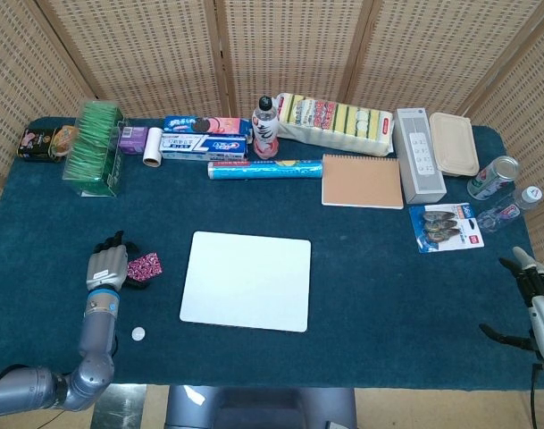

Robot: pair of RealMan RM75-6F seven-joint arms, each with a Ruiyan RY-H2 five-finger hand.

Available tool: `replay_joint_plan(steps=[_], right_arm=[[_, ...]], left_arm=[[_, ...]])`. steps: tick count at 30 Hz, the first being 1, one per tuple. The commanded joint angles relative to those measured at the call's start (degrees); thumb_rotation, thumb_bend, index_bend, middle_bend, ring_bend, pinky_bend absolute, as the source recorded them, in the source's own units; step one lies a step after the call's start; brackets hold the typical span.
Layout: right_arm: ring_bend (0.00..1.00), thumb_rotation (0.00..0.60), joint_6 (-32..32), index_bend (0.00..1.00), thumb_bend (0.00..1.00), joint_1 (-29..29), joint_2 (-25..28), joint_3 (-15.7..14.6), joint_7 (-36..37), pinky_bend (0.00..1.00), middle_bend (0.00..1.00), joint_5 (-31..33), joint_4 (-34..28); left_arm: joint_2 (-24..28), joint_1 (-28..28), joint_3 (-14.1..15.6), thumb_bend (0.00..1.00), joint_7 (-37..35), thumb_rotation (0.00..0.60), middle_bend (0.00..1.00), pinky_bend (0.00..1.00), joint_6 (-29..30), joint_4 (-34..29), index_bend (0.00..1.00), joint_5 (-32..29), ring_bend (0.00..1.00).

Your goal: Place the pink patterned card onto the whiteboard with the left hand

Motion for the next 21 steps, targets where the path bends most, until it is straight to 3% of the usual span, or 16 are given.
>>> replay_joint_plan(steps=[1, 11, 21], right_arm=[[0.0, 0.6, -0.14, 0.1, 0.1, 0.08, -0.08, 0.01, -0.02, 0.0, 0.0, 0.01, 0.06], [0.0, 0.6, -0.1, 0.1, 0.1, 0.03, 0.12, 0.14, 0.53, 0.0, 0.0, 0.29, 0.12], [0.0, 0.6, -0.22, 0.1, 0.1, 0.01, 0.25, 0.13, 0.7, 0.0, 0.0, 0.41, 0.1]], left_arm=[[-0.57, 0.01, -0.01, 0.13, 0.21, 0.6, 0.0, 0.05, 0.23, 0.68, 0.29, 0.11, 0.0], [-2.5, 0.77, 0.18, 0.13, -0.34, 0.6, 0.0, 0.05, 0.07, 3.05, 0.29, 1.64, 0.0], [-3.59, 1.75, -0.01, 0.15, -0.85, 0.6, 0.0, 0.05, 0.5, 4.32, 0.37, 3.4, 0.0]])
